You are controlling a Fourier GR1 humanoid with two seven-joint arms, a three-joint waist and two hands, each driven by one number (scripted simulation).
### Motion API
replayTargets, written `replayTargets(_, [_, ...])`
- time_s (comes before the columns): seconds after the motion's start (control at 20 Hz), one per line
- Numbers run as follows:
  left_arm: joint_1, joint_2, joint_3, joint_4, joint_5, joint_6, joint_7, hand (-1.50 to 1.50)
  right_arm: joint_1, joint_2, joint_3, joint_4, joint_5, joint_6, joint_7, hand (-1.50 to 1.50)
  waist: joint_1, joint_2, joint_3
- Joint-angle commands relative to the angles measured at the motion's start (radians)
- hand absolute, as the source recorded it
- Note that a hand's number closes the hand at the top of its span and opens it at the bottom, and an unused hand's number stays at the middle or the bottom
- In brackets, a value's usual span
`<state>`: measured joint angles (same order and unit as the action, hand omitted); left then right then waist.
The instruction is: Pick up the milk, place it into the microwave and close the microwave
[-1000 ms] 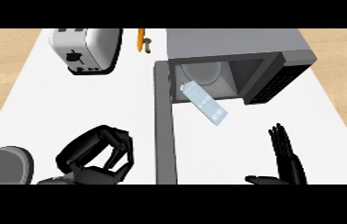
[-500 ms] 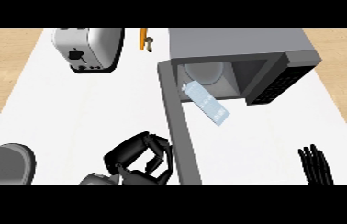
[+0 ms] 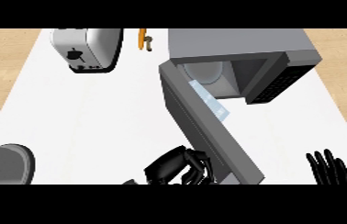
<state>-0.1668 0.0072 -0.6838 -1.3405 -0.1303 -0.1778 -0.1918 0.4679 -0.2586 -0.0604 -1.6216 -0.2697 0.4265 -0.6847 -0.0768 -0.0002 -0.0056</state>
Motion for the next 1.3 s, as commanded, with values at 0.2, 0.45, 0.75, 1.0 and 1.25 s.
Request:
replayTargets(0.2, [-0.158,-0.007,-0.287,0.101,0.145,0.344,0.003,1.5,0.063,-0.04,0.059,-0.276,-0.06,0.043,0.117,-1.5,-0.03,0.009,0.0])
replayTargets(0.45, [-0.286,-0.006,-0.311,0.142,0.228,0.481,0.021,1.5,0.077,-0.068,0.068,-0.411,-0.131,0.039,0.219,-1.5,-0.051,0.014,-0.002])
replayTargets(0.75, [-0.374,-0.006,-0.294,0.172,0.347,0.636,0.0,1.5,0.101,-0.084,0.096,-0.468,-0.147,0.038,0.277,-1.5,-0.09,0.025,-0.003])
replayTargets(1.0, [-0.49,-0.006,-0.271,0.225,0.435,0.695,0.003,1.5,0.1,-0.09,0.091,-0.533,-0.19,0.001,0.343,-1.5,-0.098,0.03,-0.002])
replayTargets(1.25, [-0.579,-0.007,-0.233,0.3,0.514,0.746,-0.011,1.5,0.105,-0.098,0.097,-0.583,-0.21,-0.02,0.387,-1.5,-0.121,0.038,-0.001])
